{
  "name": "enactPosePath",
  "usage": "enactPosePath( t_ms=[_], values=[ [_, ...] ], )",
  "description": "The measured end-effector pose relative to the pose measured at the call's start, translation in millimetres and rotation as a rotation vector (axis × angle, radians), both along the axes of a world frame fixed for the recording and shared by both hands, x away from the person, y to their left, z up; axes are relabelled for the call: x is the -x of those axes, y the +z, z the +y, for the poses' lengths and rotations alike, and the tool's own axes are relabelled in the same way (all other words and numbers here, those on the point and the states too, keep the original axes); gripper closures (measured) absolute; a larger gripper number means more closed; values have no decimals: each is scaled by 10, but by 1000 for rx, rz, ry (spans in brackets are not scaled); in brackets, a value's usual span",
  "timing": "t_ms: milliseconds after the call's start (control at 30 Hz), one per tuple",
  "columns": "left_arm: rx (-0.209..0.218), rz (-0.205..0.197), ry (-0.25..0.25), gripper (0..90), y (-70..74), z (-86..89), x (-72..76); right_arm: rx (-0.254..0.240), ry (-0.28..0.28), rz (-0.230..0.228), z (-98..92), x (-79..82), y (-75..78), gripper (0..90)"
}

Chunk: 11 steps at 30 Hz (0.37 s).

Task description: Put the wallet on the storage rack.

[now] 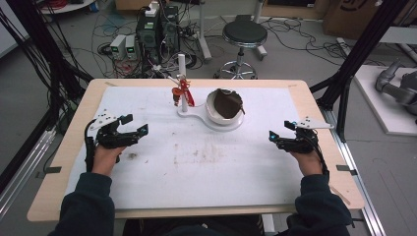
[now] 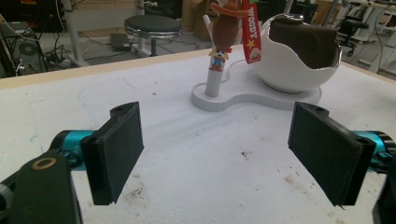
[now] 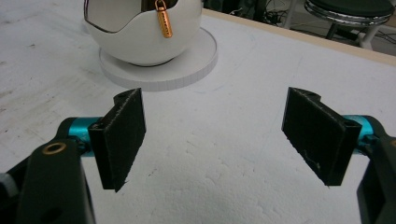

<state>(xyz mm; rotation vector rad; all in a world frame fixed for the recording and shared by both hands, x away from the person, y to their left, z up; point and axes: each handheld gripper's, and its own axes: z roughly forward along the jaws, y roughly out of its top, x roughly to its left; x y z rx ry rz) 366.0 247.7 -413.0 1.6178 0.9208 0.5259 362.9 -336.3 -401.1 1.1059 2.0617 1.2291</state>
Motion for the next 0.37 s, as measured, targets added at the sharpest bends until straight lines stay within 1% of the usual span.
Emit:
enactPosePath(
  t_ms=[233,367],
  values=[
    [2,2,-2,178,-6,-1,-5,6,0,-2,-2,-3,-1,220],
    [3,1,1,179,-6,1,-5,-3,-1,-2,-3,-6,-2,220]
  ],
)
